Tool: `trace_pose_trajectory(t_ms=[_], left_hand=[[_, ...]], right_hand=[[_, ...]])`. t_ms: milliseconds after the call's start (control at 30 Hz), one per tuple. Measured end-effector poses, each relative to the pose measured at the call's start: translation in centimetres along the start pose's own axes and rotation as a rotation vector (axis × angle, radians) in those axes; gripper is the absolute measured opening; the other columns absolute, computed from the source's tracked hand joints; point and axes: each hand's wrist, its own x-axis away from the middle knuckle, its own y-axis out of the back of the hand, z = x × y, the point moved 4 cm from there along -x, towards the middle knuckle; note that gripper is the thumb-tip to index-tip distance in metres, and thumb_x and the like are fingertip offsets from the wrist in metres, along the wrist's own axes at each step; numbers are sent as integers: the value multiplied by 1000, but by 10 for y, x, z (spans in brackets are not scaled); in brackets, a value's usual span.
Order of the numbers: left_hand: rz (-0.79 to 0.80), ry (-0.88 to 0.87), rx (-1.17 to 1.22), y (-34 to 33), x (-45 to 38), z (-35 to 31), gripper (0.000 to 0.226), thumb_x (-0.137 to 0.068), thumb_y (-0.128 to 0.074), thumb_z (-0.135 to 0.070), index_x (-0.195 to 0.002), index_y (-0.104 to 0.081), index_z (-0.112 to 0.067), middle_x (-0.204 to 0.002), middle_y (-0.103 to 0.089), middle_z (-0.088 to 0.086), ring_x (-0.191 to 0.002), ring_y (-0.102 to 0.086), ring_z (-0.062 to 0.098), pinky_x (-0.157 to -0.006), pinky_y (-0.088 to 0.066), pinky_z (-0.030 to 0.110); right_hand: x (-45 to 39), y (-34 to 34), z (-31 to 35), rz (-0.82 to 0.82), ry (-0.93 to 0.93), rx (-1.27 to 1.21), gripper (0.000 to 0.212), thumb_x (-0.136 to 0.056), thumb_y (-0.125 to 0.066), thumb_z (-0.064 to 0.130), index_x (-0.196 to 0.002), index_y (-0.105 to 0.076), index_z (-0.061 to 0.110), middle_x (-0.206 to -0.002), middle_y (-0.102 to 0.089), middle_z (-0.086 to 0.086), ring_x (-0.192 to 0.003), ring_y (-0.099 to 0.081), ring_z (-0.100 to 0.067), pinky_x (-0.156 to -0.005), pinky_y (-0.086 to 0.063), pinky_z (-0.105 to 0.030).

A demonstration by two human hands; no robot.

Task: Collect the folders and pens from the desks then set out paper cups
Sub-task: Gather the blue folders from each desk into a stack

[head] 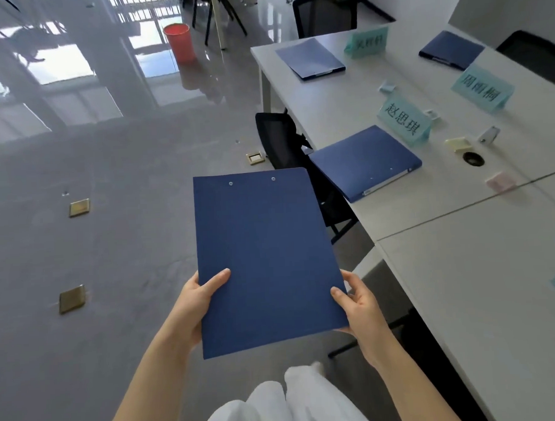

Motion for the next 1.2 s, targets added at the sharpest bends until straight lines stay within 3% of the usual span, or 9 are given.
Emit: trace_pose_trajectory(t_ms=[233,367,633,700,800,900,1033,1133,1200], left_hand=[[-7,3,20,-32,-88,-51,29,-90,-65,-24,-118,-61,-18,-102,-76,5,-85,-74,29,-64,-59,39],[-36,-15,36,-55,-138,-91,30,-90,-65,-22,-119,-61,-15,-103,-76,7,-84,-74,29,-60,-60,37],[-89,-24,89,-89,-218,-155,34,-90,-65,-24,-122,-59,-16,-106,-74,6,-79,-74,25,-56,-59,35],[-95,-19,88,-90,-230,-161,35,-89,-66,-26,-122,-58,-17,-107,-74,5,-82,-74,26,-58,-59,36],[-102,-7,82,-87,-249,-173,34,-89,-67,-27,-121,-59,-19,-107,-74,5,-84,-74,28,-60,-59,38],[-80,15,48,-84,-263,-184,31,-89,-67,-27,-118,-60,-20,-105,-75,4,-83,-74,27,-61,-59,38],[-61,21,-4,-74,-275,-202,29,-89,-67,-26,-117,-61,-20,-103,-76,4,-84,-74,27,-65,-60,39],[-60,26,-18,-66,-282,-212,29,-89,-66,-26,-117,-61,-20,-103,-76,4,-85,-74,28,-65,-59,40],[-65,35,-15,-62,-286,-215,29,-89,-66,-27,-117,-61,-20,-103,-75,5,-86,-73,30,-66,-59,41]], right_hand=[[-112,6,36,-18,-82,44,22,-98,-52,23,-119,-55,26,-116,-63,5,-104,-63,-18,-79,-60,-41],[-190,24,60,-45,-179,26,16,-98,-51,17,-112,-59,18,-111,-67,-2,-99,-66,-22,-68,-60,-32],[-330,91,57,-300,-582,-466,18,-96,-47,4,-113,-47,-2,-100,-50,-19,-85,-58,-31,-72,-50,-37],[-344,95,45,-331,-665,-454,34,-96,-49,8,-128,-41,-3,-106,-48,-20,-98,-57,-34,-80,-48,-38],[-360,92,37,-390,-748,-472,52,-96,-52,9,-142,-31,0,-135,-41,-27,-129,-44,-39,-91,-48,-43],[-368,85,33,-468,-783,-622,56,-96,-52,11,-145,-27,3,-150,-31,-20,-137,-36,-35,-109,-35,-46],[-379,80,30,-535,-753,-758,46,-96,-53,13,-139,-40,7,-142,-45,-12,-125,-48,-31,-99,-43,-44],[-381,76,28,-565,-749,-783,51,-92,-61,26,-136,-42,9,-126,-50,-15,-93,-57,-28,-80,-51,-39],[-382,73,30,-554,-727,-779,53,-89,-64,35,-132,-44,11,-120,-51,-16,-86,-58,-26,-80,-53,-41]])
